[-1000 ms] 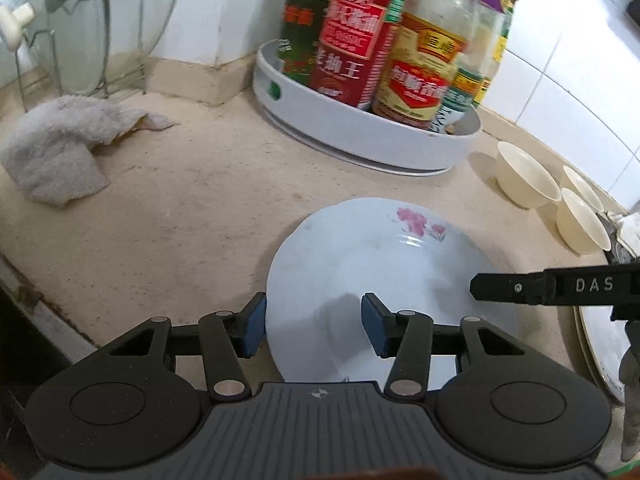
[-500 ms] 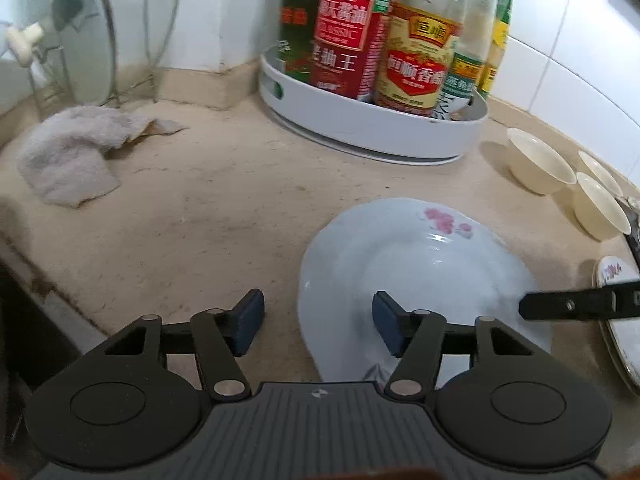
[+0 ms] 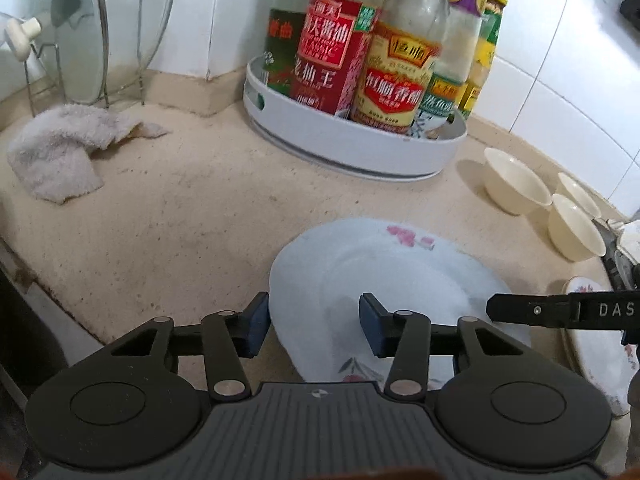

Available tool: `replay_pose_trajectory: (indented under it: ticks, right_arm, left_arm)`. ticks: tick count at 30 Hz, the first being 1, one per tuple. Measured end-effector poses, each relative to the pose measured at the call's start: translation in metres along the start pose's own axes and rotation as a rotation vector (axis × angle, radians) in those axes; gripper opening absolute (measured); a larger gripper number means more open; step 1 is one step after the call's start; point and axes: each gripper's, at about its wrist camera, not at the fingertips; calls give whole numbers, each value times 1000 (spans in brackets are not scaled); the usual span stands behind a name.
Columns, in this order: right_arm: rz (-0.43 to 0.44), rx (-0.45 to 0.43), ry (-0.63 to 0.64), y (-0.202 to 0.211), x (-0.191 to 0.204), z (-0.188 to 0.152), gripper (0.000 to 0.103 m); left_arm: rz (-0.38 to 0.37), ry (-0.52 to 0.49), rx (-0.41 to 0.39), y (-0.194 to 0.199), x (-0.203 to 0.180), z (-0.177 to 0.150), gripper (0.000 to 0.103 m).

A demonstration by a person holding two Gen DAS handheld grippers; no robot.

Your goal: Organize plates and bowls

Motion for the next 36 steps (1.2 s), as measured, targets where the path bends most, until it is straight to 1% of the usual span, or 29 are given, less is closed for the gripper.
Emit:
replay_pose_trajectory:
  ticks: [5, 10, 13, 17, 24, 36]
  right_arm:
    - [1, -44, -26, 15, -2, 5, 25]
    - [-22, -33, -40, 16, -8, -1, 25]
    - [-26, -37, -41, 20, -12, -4, 24]
    - [-27, -62, -40, 28, -17, -4, 24]
    - [-12, -85, -36, 40, -25, -6, 24]
    - [5, -175, -47, 79, -40, -10, 24]
  left_arm:
    - [-43, -5, -12, 3, -6, 3, 55]
    - [-53, -24, 22, -7, -12, -2, 55]
    - [-66, -35, 21, -6, -16, -5, 55]
    - [-75, -43, 3, -3, -22, -3, 55]
    - [-91, -55, -3, -2, -35, -4, 55]
    - [-145, -122, -61, 10, -72, 5, 55]
Point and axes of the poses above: each gripper's, at about its wrist camera, not at the fingertips, and y roughly against the way its jaws point, x to its left, z to its top, and after that the axes turned 1 degree about z, right-handed
